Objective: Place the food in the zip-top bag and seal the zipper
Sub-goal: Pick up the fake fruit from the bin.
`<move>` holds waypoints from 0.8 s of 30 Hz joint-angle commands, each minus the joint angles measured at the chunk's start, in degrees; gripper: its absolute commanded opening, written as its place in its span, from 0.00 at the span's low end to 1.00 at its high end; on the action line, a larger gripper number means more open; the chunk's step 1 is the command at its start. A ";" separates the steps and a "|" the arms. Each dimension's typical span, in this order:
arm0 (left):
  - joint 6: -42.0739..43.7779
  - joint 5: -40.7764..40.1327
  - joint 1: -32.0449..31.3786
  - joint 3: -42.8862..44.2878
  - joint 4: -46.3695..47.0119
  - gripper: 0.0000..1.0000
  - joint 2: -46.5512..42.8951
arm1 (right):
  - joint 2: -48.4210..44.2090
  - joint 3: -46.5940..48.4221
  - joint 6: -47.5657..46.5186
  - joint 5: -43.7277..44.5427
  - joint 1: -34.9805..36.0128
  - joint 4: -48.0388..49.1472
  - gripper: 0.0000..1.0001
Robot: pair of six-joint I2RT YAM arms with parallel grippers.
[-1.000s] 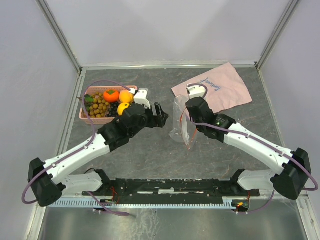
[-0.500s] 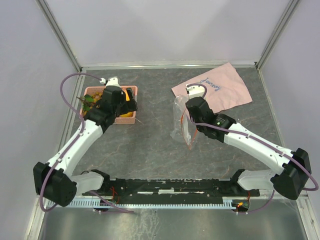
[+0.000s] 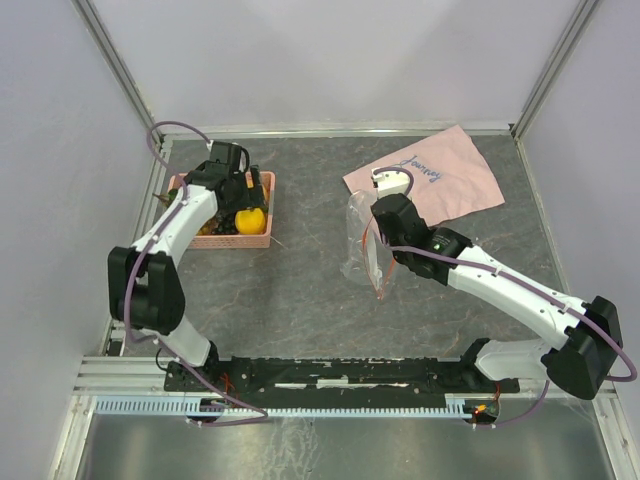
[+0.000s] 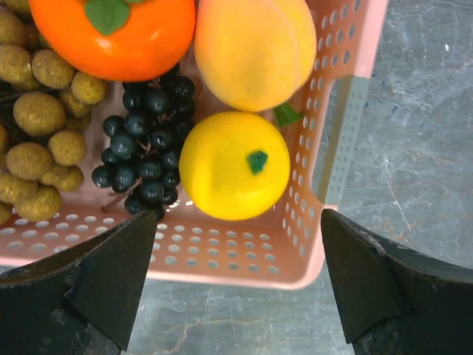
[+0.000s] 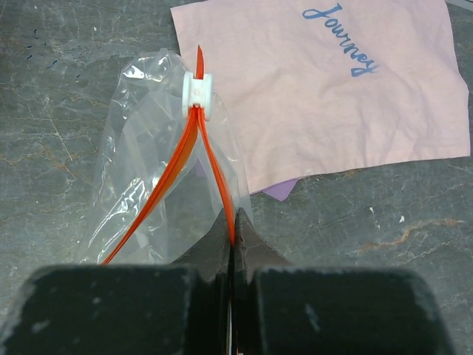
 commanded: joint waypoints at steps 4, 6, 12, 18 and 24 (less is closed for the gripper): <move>4.40 3.71 1.85 6.34 -1.83 0.99 8.25 | -0.69 1.33 -0.77 0.10 -0.16 1.97 0.02; 4.60 3.97 2.02 6.53 -1.83 0.98 10.12 | -0.54 1.34 -0.83 0.12 -0.16 2.02 0.02; 4.85 5.84 2.38 6.49 -1.37 0.98 14.16 | -0.10 1.30 -1.05 0.00 -0.16 2.15 0.02; 4.68 7.09 2.61 5.76 0.43 0.96 15.65 | 0.28 1.12 -0.97 -0.37 -0.16 2.40 0.02; 4.57 8.07 2.61 4.70 1.78 0.81 14.20 | 0.38 1.12 -0.88 -0.40 -0.16 2.33 0.02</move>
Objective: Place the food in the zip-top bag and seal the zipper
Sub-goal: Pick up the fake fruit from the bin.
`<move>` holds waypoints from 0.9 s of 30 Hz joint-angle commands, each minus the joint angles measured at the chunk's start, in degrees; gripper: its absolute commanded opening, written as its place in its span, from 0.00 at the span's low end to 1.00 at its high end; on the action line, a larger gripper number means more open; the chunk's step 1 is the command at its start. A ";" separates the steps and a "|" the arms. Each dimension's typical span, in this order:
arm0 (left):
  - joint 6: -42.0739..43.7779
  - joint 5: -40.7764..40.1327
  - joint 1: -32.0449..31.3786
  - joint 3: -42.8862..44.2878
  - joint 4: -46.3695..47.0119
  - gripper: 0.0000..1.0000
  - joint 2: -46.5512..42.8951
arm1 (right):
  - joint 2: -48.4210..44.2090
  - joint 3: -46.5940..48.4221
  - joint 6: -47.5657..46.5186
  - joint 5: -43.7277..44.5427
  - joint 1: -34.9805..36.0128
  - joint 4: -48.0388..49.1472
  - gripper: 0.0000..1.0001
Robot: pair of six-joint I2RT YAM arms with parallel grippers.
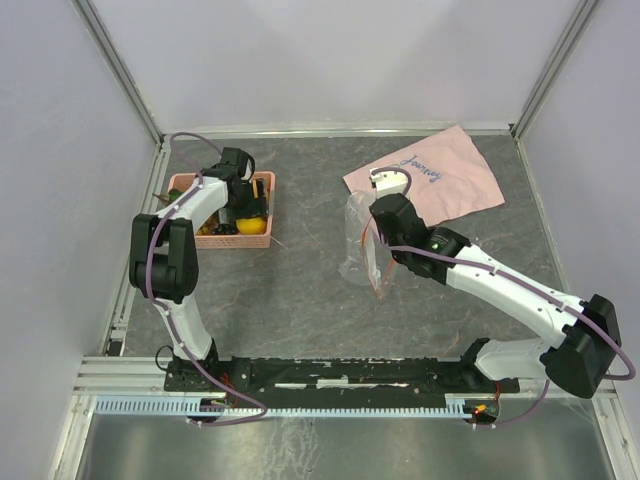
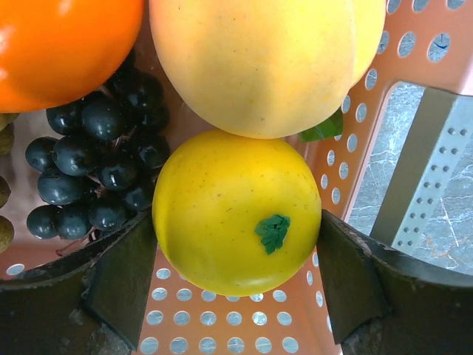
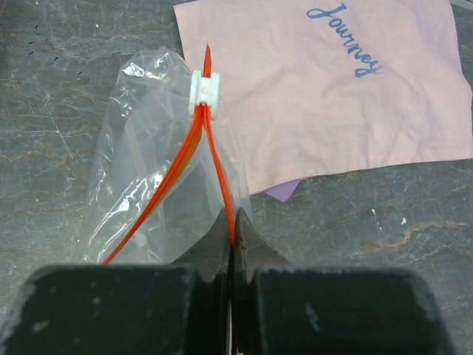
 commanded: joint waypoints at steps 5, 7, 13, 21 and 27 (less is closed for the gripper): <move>1.44 1.57 -0.03 -2.27 3.98 0.66 -7.29 | -0.59 1.53 -0.62 -0.58 -0.16 1.36 0.02; 0.61 1.40 -0.11 -3.99 4.90 0.62 -10.51 | -0.53 1.92 -0.61 -1.51 -0.16 1.13 0.02; -1.59 1.24 -0.41 -8.59 6.89 0.52 -20.27 | 0.25 2.95 -0.78 -2.59 -0.07 -0.13 0.02; -7.36 4.48 -3.14 -16.62 13.20 0.48 -36.03 | 0.43 4.30 -1.32 -3.42 -0.07 -0.92 0.02; -11.98 5.67 -9.39 -25.40 21.05 0.46 -47.77 | 2.26 5.58 -0.97 -4.37 0.30 -1.64 0.02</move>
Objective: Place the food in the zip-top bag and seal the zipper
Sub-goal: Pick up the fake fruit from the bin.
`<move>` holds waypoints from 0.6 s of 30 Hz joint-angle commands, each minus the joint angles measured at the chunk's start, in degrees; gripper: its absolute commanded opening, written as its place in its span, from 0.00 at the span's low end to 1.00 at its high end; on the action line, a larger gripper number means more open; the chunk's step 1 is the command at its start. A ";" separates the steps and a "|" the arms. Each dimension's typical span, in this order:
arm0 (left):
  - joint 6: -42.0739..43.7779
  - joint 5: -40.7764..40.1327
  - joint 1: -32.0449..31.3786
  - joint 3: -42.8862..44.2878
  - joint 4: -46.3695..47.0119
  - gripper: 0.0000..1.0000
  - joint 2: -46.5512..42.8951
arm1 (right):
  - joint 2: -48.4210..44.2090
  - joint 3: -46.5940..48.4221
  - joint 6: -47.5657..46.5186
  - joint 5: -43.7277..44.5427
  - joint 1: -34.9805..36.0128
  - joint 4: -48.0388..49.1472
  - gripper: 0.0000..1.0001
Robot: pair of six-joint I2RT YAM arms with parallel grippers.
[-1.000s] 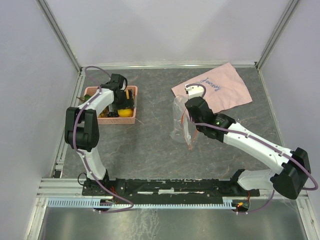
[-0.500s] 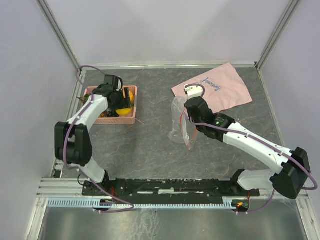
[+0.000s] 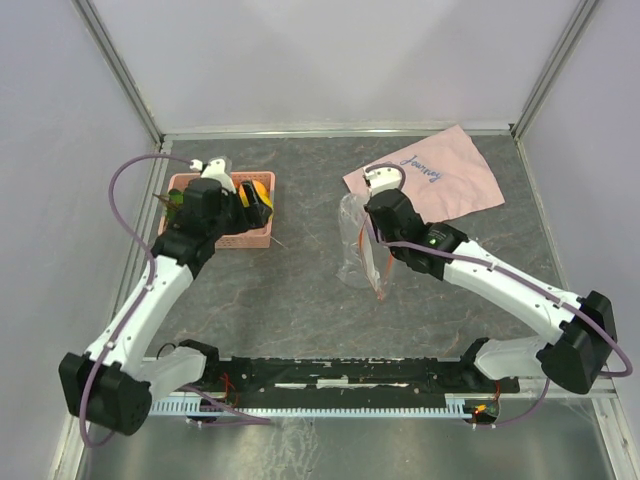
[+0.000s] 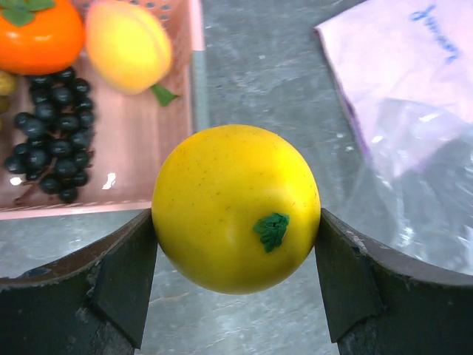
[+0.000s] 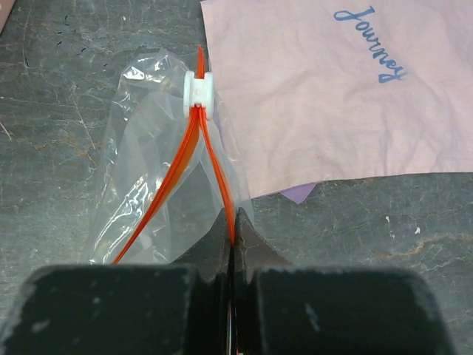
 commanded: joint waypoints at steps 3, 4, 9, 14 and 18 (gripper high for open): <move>-6.70 0.67 -10.18 -4.56 11.69 0.46 -7.75 | 1.67 3.95 -0.18 -0.44 0.41 -0.45 0.02; -6.88 -0.45 -12.27 -5.26 12.81 0.45 -8.60 | 1.80 4.34 -0.12 -0.47 0.50 -0.71 0.02; -9.21 -0.13 -18.85 -9.46 20.23 0.45 -12.35 | 2.26 5.66 0.73 -1.05 0.61 -1.86 0.02; -9.84 2.58 -22.66 -13.97 29.89 0.45 -15.68 | 3.01 7.05 2.13 -2.58 0.70 -3.27 0.02; -8.52 6.37 -24.68 -16.91 37.34 0.45 -17.03 | 4.22 8.62 3.02 -3.80 0.70 -4.76 0.02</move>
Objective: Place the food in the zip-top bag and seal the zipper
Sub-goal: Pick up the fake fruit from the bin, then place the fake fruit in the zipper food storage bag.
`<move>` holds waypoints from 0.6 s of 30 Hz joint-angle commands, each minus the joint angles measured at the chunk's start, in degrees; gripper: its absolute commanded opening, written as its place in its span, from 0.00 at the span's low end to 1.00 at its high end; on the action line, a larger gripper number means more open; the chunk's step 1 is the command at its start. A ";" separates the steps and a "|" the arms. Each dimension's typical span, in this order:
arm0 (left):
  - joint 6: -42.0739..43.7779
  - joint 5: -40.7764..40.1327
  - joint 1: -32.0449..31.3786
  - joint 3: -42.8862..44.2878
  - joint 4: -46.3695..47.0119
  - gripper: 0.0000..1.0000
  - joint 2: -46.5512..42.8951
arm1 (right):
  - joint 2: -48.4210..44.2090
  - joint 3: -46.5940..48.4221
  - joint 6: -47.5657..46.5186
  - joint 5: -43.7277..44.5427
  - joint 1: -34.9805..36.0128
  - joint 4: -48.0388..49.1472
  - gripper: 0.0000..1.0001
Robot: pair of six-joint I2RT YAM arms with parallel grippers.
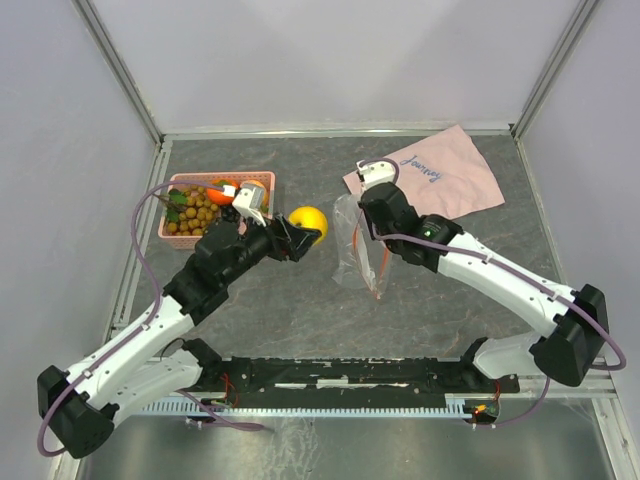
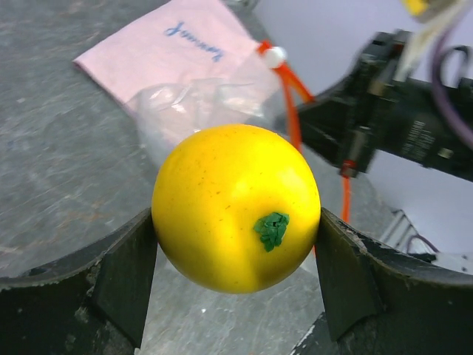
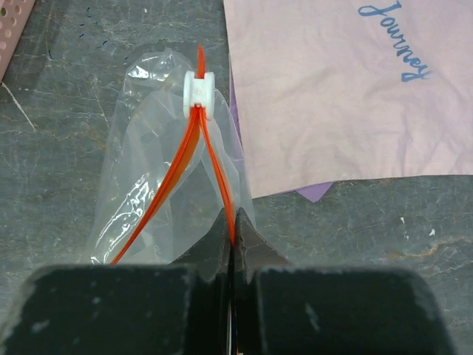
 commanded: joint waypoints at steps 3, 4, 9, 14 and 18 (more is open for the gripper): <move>0.57 7.21 -3.56 -4.21 18.91 0.45 -2.41 | 1.69 4.67 2.00 -2.22 0.30 -1.86 0.02; 1.27 8.22 -4.33 -5.05 21.21 0.45 -2.28 | 1.81 4.87 2.14 -2.54 0.30 -2.03 0.02; 4.76 10.20 -9.30 -8.12 30.77 0.45 -0.65 | 1.80 5.36 2.88 -4.09 0.31 -2.89 0.02; 11.38 10.46 -14.12 -9.24 34.59 0.44 1.80 | 1.65 6.00 3.34 -5.47 0.30 -3.95 0.02; 16.04 9.52 -17.69 -9.34 36.15 0.44 3.82 | 1.68 6.52 3.47 -6.65 0.30 -4.89 0.02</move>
